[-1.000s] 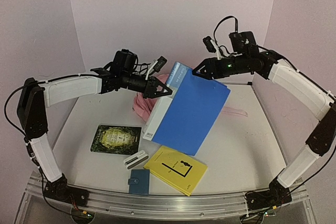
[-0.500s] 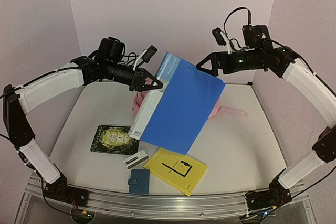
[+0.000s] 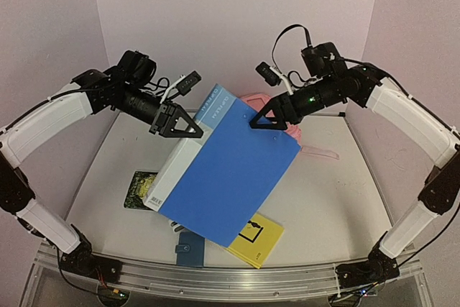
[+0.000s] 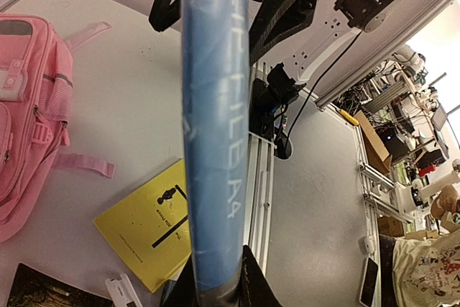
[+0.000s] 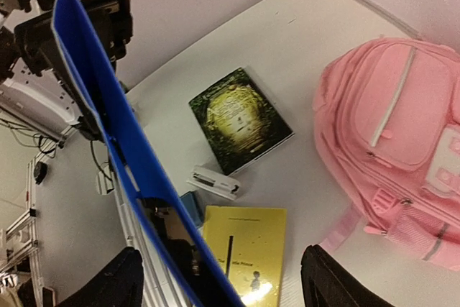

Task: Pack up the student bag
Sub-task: Pick up the files from the center of the board.

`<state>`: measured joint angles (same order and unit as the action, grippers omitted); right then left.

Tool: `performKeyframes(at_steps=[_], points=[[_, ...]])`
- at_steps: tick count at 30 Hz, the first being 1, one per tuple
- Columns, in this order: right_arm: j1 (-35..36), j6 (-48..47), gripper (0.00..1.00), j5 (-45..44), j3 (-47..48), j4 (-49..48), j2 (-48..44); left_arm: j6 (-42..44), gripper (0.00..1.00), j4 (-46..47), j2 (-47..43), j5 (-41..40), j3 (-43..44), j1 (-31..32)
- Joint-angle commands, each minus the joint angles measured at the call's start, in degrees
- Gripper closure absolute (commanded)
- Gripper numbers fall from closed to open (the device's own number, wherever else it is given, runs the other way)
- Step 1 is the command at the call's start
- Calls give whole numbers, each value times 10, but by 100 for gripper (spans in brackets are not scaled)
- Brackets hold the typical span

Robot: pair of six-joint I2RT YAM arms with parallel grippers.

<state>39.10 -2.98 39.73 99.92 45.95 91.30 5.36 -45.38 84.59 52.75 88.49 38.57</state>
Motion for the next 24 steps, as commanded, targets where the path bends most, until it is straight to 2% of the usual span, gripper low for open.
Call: performKeyframes(at_steps=[1,2,4,6,8,9,10,13,14,18,24], points=[[22,-41,34,99,29,13,17,34,100,-23,0,32,50,-1],[25,-45,38,107,29,13,18,35,100,-18,0,31,50,-1],[27,-52,54,121,26,13,18,34,100,-5,1,30,46,-2],[27,-60,72,135,21,11,17,31,100,5,2,33,44,-3],[27,-64,95,133,10,3,10,30,92,12,2,32,41,-5],[27,-46,99,124,-3,-20,3,24,83,21,-2,26,34,-10],[27,-21,100,112,-18,-50,-5,16,73,32,-7,19,25,-16],[27,77,100,45,-79,-168,-39,-42,32,126,-48,-15,-43,-45],[26,106,100,25,-94,-197,-48,-71,25,165,-64,-25,-72,-62],[26,203,100,-60,-140,-294,-86,-180,10,299,-120,-45,-168,-143],[23,309,100,-150,-220,-437,-165,-277,7,355,-178,-146,-238,-187]])
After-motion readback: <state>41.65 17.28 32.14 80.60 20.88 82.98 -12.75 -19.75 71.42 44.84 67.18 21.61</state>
